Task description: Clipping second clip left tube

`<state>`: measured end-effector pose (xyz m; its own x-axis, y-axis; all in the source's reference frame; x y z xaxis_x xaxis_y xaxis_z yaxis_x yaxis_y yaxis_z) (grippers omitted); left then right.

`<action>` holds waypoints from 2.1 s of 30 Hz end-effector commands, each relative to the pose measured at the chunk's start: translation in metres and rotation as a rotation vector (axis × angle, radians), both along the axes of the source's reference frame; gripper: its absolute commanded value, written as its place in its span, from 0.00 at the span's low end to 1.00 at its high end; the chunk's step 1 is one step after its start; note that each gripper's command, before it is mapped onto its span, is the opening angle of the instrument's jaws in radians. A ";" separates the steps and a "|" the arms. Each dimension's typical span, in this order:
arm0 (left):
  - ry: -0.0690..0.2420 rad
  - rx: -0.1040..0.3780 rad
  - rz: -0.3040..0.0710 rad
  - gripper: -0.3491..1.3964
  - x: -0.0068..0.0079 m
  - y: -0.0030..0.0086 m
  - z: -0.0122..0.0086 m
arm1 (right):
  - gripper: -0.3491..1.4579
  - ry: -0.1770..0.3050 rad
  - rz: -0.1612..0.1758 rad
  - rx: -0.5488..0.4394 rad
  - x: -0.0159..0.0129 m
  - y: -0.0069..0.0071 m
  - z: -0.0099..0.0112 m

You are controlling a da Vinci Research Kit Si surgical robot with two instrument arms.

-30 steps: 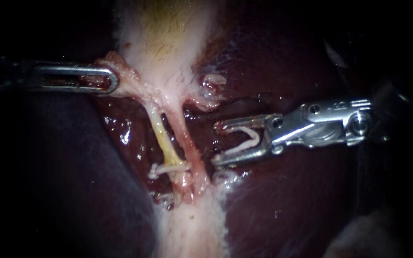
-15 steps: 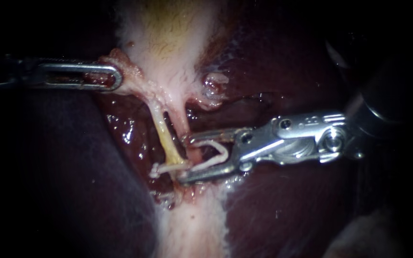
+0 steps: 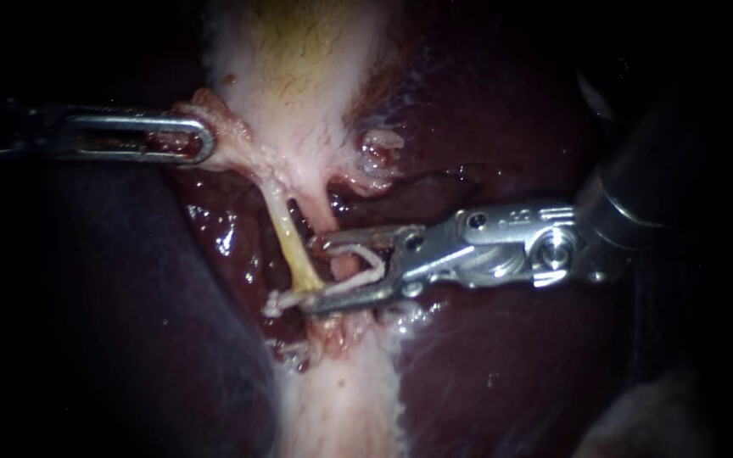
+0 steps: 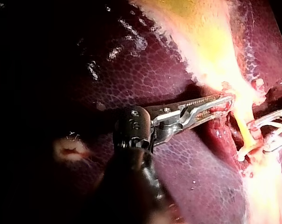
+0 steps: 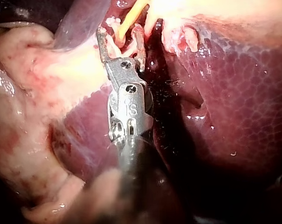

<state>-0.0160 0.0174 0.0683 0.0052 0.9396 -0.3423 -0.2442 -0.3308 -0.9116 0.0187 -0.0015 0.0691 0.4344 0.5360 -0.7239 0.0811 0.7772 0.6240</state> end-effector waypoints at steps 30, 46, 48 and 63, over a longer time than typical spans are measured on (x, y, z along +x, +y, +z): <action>0.001 -0.001 -0.001 0.00 -0.0002 -0.0001 -0.0002 | 0.46 0.046 -0.033 0.057 0.0050 -0.0019 0.0024; 0.000 -0.001 0.000 0.00 -0.0001 -0.0001 -0.0002 | 0.46 0.168 -0.097 0.092 0.0056 -0.0047 -0.0037; 0.000 -0.001 0.000 0.00 0.0000 -0.0001 -0.0001 | 0.45 0.174 -0.111 0.099 0.0060 -0.0051 -0.0044; -0.001 -0.001 0.001 0.00 0.0001 0.0001 0.0000 | 0.20 0.151 -0.077 0.150 0.0061 -0.0032 -0.0047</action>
